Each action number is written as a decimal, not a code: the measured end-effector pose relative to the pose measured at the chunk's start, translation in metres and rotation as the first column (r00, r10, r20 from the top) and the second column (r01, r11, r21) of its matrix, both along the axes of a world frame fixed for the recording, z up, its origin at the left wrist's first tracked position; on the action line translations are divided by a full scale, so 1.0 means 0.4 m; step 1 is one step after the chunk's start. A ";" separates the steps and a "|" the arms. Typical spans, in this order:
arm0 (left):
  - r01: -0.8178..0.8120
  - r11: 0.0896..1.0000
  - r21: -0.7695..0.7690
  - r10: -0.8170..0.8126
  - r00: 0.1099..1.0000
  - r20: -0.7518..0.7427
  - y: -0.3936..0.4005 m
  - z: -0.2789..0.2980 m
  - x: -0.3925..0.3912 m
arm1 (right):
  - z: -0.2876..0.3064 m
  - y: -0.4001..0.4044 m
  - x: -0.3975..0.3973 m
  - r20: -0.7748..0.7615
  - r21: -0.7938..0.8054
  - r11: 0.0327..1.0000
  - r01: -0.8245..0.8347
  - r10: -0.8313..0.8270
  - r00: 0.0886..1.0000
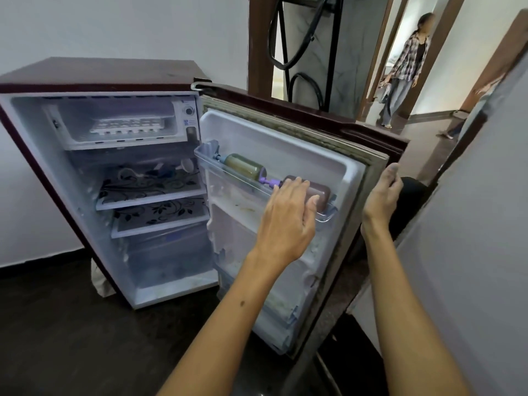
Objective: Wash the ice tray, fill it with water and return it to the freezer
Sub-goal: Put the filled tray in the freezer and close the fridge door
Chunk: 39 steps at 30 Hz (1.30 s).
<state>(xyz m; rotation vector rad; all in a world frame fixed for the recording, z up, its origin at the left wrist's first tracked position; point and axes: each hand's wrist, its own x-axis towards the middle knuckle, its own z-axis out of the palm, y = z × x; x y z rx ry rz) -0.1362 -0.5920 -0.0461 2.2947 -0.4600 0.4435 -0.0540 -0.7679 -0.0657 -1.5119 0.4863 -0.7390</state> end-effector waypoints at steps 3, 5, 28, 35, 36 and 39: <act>-0.038 0.999 -0.003 0.038 0.999 0.008 -0.022 -0.008 -0.017 | -0.001 -0.003 -0.017 0.017 -0.012 1.000 -0.025 0.025 1.000; -0.060 0.998 -0.009 0.060 0.998 0.020 -0.033 -0.009 -0.033 | -0.005 -0.004 -0.032 0.028 -0.004 1.000 -0.026 0.026 0.999; -0.491 0.868 -0.071 0.454 0.729 0.512 0.165 0.070 -0.217 | -0.104 0.377 -0.235 0.253 -0.130 0.957 -0.261 0.286 0.924; -0.664 0.748 0.012 0.553 0.633 0.541 0.335 0.082 -0.225 | -0.136 0.564 -0.267 0.262 -0.246 0.842 -0.481 0.535 0.803; -0.682 0.731 0.017 0.569 0.624 0.536 0.360 0.081 -0.223 | -0.139 0.591 -0.268 0.262 -0.259 0.824 -0.504 0.562 0.785; -0.731 0.682 0.018 0.615 0.586 0.528 0.437 0.077 -0.211 | -0.146 0.677 -0.270 0.282 -0.284 0.787 -0.548 0.615 0.737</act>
